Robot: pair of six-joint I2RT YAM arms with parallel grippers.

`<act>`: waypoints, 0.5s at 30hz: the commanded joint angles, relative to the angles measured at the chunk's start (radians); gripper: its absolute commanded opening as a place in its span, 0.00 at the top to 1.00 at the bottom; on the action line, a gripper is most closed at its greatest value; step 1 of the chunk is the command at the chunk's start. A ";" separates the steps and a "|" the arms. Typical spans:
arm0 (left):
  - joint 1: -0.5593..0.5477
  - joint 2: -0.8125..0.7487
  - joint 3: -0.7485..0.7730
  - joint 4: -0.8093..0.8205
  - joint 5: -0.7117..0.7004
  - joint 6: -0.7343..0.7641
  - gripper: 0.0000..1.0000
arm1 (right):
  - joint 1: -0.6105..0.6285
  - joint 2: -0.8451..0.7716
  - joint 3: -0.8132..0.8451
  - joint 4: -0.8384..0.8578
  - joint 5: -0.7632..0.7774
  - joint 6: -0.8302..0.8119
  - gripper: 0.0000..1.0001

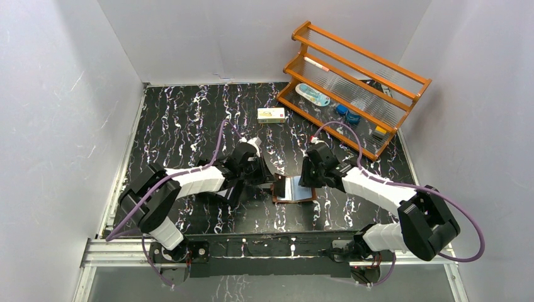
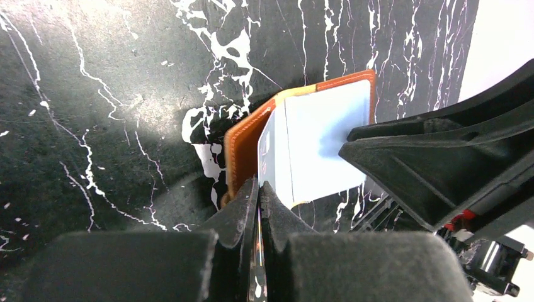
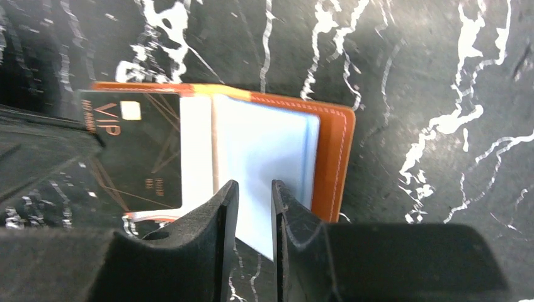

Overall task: Put the credit cards into the card holder
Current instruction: Insert the credit card into the card holder.

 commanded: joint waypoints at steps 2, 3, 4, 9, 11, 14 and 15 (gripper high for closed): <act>-0.004 0.028 0.014 0.096 0.030 -0.055 1.00 | -0.005 -0.030 -0.066 -0.011 0.059 0.022 0.68; -0.005 0.036 0.006 0.119 0.031 -0.069 1.00 | -0.005 -0.035 -0.080 -0.003 0.057 0.027 0.68; -0.005 0.043 -0.005 0.147 0.034 -0.083 1.00 | -0.005 -0.040 -0.097 0.005 0.056 0.036 0.69; -0.005 0.079 -0.032 0.271 0.045 -0.124 1.00 | -0.005 -0.062 -0.164 0.043 0.051 0.069 0.72; -0.005 0.094 -0.037 0.292 0.047 -0.124 1.00 | -0.004 -0.073 -0.175 0.051 0.052 0.074 0.72; -0.007 0.121 -0.052 0.365 0.075 -0.153 1.00 | -0.004 -0.076 -0.181 0.054 0.055 0.076 0.72; -0.010 0.129 -0.053 0.379 0.082 -0.160 1.00 | -0.004 -0.074 -0.181 0.054 0.054 0.076 0.72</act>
